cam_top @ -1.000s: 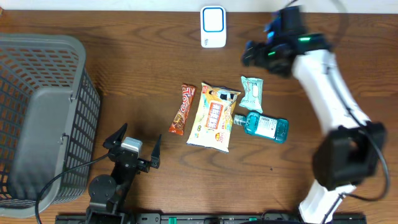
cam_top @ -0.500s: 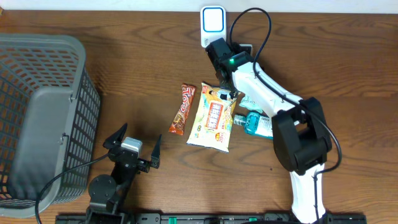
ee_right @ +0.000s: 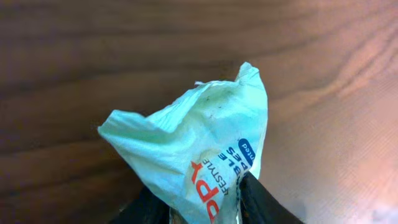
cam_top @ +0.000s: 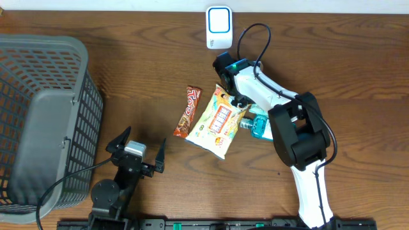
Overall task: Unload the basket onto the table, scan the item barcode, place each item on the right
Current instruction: 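Reach the right gripper to the mint-green bag and grasp it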
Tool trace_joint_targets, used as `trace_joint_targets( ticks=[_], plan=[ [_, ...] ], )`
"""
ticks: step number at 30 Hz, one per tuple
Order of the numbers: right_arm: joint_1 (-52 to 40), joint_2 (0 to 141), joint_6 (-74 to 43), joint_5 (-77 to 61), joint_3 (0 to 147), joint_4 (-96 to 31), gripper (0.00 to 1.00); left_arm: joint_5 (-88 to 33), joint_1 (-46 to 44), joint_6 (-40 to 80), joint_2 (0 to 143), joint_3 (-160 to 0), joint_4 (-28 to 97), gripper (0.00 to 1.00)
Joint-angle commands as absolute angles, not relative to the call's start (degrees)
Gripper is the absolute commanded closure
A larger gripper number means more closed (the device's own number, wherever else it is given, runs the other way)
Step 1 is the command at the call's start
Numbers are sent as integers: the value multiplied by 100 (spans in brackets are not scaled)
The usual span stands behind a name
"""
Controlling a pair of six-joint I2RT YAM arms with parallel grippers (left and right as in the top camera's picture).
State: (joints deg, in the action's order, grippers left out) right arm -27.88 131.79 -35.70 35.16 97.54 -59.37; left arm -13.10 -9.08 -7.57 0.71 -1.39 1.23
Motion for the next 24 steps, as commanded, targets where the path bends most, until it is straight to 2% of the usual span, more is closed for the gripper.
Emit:
trace_joint_targets(
  ticks=[1,2,5,8,9,12,15,21,24],
  plan=[
    [-2757,13362,-3614,3437,9730,-6086,75,-1321,-926,-812,64,-32,298,1],
    [-2757,13362,-3612,3428,9745,-6121,83,-1321,-926,-812,64,-32,298,1],
    [-2757,13360,-3312,3081,9865,-6141,99,-1321,-926,-812,64,-32,298,1],
    [-2703,13327,-2674,2040,10326,-6263,99,-1321,-926,-812,64,-32,298,1],
    [-2617,13257,-2357,1376,10759,-6506,99,-1321,-926,-812,64,-32,298,1],
    [-2449,13082,-1966,604,11413,-7011,99,-1321,-926,-812,64,-32,298,1],
    [-2185,12857,-1057,-576,11904,-7437,99,-1321,-926,-812,64,-32,298,1],
    [-1494,12610,1105,-4191,12040,-8412,99,-1321,-926,-812,64,-32,298,1],
    [-1238,12613,1894,-5380,11915,-8895,99,-1321,-926,-812,64,-32,298,1]
  ],
)
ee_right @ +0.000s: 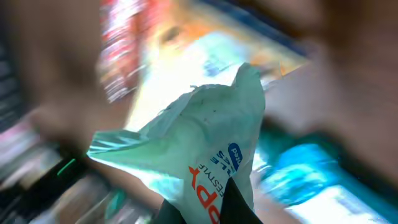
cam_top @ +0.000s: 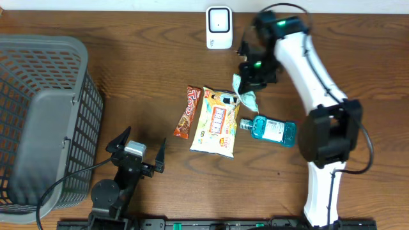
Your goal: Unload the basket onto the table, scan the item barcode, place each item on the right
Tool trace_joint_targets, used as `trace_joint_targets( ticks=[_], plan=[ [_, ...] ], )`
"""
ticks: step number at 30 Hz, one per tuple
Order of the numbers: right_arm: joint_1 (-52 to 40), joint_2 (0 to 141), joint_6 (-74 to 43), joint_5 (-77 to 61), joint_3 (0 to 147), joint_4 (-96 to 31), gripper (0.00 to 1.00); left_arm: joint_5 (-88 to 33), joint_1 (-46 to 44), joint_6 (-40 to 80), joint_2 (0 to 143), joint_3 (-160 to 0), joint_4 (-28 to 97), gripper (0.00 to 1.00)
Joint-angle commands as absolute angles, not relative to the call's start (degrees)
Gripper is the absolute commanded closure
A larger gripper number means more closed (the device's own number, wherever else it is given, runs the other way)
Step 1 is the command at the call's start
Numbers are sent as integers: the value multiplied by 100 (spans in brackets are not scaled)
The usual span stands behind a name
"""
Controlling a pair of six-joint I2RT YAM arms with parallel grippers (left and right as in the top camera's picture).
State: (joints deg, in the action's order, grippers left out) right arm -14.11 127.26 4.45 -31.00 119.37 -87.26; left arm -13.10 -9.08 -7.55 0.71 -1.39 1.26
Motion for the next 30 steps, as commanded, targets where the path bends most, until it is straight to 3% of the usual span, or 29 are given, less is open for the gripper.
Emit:
trace_joint_targets(
  ticks=[1,9,13,22,30],
  plan=[
    [-1164,12613,2056,-5688,11874,-9043,99,-1321,-926,-812,64,-32,298,1],
    [-1221,12610,2167,-7649,11708,-9749,98,-1321,-926,-812,64,-32,298,1],
    [-1542,12610,1664,-8715,11577,-9749,98,-1321,-926,-812,64,-32,298,1],
    [-2405,12610,1267,-8844,11526,-9749,99,-1321,-926,-812,64,-32,298,1],
    [-2567,12610,1267,-8396,11507,-9749,99,-1321,-926,-812,64,-32,298,1]
  ],
)
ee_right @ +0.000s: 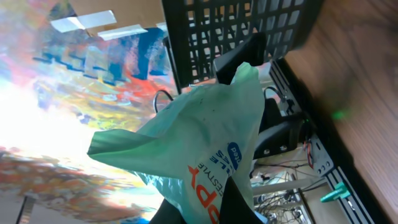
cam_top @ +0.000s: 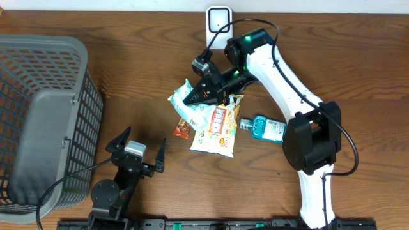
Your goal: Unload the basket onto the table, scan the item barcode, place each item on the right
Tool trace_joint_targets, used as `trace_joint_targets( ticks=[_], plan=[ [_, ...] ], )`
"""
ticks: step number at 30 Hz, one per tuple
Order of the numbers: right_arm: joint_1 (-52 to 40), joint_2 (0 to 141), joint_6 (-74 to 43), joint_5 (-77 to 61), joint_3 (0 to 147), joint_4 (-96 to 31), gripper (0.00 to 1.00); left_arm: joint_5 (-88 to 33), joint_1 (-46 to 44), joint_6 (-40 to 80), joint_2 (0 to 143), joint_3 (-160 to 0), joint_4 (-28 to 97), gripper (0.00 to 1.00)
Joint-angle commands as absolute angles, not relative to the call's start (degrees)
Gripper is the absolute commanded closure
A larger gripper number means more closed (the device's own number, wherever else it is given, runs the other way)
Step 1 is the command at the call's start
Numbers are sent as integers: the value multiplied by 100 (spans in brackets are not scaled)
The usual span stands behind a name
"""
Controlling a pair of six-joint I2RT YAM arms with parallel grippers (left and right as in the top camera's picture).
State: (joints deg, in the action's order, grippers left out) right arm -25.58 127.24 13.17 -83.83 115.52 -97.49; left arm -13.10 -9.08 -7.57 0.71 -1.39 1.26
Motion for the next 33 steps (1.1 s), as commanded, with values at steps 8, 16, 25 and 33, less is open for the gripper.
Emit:
trace_joint_targets(
  ticks=[8,16,25,33],
  plan=[
    [-2550,12610,1267,-7975,11308,-9751,99,-1321,-926,-812,64,-32,298,1],
    [-2536,12610,1192,-7959,10707,-9751,99,-1321,-926,-812,64,-32,298,1],
    [-2355,12525,1317,-7959,10012,-9751,99,-1321,-926,-812,64,-32,298,1],
    [-2110,12016,1439,-7712,9765,-9751,99,-1321,-926,-812,64,-32,298,1]
  ],
)
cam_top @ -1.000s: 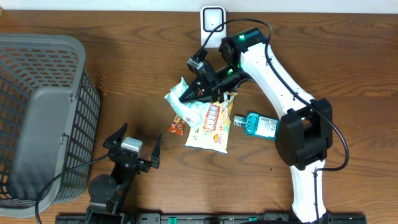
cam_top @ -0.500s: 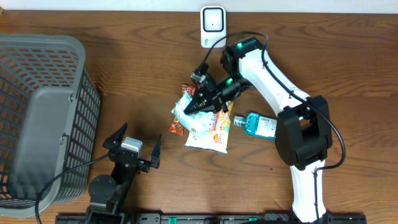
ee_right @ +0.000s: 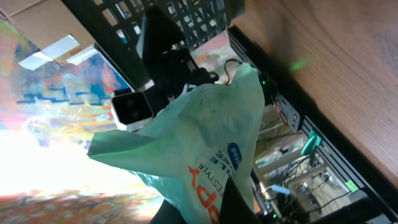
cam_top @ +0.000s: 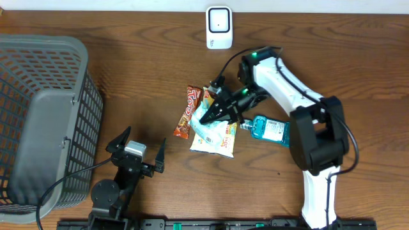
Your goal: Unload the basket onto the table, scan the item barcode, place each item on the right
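My right gripper [cam_top: 206,118] is shut on a crumpled pale green packet [cam_top: 200,130] with red and blue print, held over the middle of the table. The right wrist view fills with that packet [ee_right: 186,137], and one of the dark fingers [ee_right: 239,200] pinches its lower end. The white barcode scanner [cam_top: 218,27] stands at the table's far edge, well beyond the packet. My left gripper [cam_top: 138,153] rests open near the front edge, holding nothing. No barcode shows on the packet.
A yellow-and-white snack bag [cam_top: 223,135] lies under the held packet. A red-brown chocolate bar [cam_top: 188,112] lies to its left, and a blue mouthwash bottle [cam_top: 271,130] lies on its side to its right. A grey mesh basket [cam_top: 45,115] fills the left side.
My right gripper, still shut on the packet, has moved from above the chocolate bar toward the front and right, and now hangs over the snack bag, farther from the scanner.
First my right gripper was shut on the green packet low beside the snack bag and bottle. Then it held the packet up near the scanner. After that it was farther left, over the chocolate bar. Now it is over the snack bag. The left arm stayed still.
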Tool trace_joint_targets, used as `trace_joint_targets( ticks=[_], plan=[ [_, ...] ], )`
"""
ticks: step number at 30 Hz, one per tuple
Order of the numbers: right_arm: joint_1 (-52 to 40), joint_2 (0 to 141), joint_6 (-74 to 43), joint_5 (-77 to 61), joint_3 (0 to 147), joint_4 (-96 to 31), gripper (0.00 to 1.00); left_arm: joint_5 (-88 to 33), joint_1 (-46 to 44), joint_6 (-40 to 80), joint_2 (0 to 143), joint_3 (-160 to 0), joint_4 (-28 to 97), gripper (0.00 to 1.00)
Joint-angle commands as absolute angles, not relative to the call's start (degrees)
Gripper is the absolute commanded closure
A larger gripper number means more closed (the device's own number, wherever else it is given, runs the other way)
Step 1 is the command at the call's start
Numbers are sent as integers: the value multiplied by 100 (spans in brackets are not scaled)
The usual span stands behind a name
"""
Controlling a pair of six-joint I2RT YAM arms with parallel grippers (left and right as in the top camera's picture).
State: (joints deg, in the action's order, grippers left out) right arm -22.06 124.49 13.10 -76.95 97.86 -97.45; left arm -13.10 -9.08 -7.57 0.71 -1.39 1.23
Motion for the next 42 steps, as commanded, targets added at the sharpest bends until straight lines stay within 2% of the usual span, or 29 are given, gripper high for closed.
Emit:
trace_joint_targets(
  ticks=[1,23,29,38,42],
  plan=[
    [-2086,11946,1437,-7679,9765,-9754,99,-1321,-926,-812,64,-32,298,0],
    [-2067,11535,1221,-7341,9747,-9751,99,-1321,-926,-812,64,-32,298,1],
    [-1975,11459,1223,-6226,9747,-9754,99,-1321,-926,-812,64,-32,298,1],
    [-1406,9970,1302,-5269,9747,-9721,99,-1321,-926,-812,64,-32,298,1],
    [-1299,9115,1356,-4497,9747,-8873,99,-1321,-926,-812,64,-32,298,1]
  ],
)
